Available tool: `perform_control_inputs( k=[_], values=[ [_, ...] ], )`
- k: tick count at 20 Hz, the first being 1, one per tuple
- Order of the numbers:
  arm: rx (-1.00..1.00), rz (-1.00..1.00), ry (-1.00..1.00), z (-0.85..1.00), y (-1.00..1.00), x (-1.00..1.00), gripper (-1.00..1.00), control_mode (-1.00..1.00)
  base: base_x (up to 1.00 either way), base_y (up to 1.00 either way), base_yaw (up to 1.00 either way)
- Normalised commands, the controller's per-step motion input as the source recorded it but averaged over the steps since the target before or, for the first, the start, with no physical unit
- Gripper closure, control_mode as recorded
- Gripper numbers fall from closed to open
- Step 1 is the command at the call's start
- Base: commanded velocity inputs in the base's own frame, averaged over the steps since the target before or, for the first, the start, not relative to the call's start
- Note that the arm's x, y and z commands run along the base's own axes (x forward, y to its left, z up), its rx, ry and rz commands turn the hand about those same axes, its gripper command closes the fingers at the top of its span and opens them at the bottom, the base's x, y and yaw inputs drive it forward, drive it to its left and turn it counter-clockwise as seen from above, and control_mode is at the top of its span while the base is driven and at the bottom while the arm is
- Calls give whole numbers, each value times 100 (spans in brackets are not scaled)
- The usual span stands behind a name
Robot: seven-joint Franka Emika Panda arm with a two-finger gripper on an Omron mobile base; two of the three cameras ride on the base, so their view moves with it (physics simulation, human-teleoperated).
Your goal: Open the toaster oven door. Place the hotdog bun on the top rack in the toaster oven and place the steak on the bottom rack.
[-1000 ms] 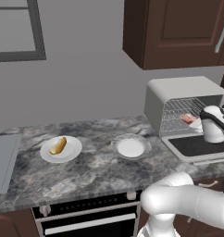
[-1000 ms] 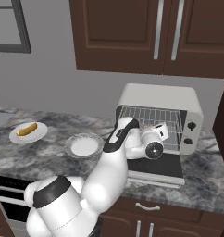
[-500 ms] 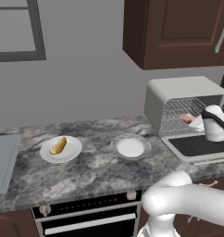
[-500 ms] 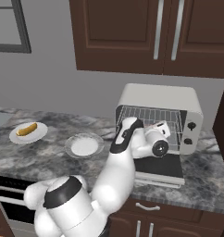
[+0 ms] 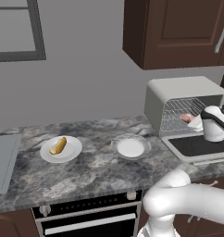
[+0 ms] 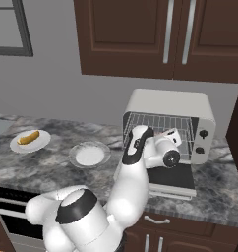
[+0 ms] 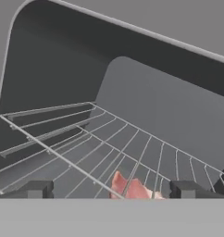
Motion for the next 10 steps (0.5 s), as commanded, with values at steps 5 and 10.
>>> perform_control_inputs(
  k=[5, 10],
  values=[
    [-1, 0, 0, -19, 0, 12, -100, -100, 0, 0, 0],
    [-1, 0, -5, -6, 0, 22, -100, -100, 0, 0, 0]
  ],
)
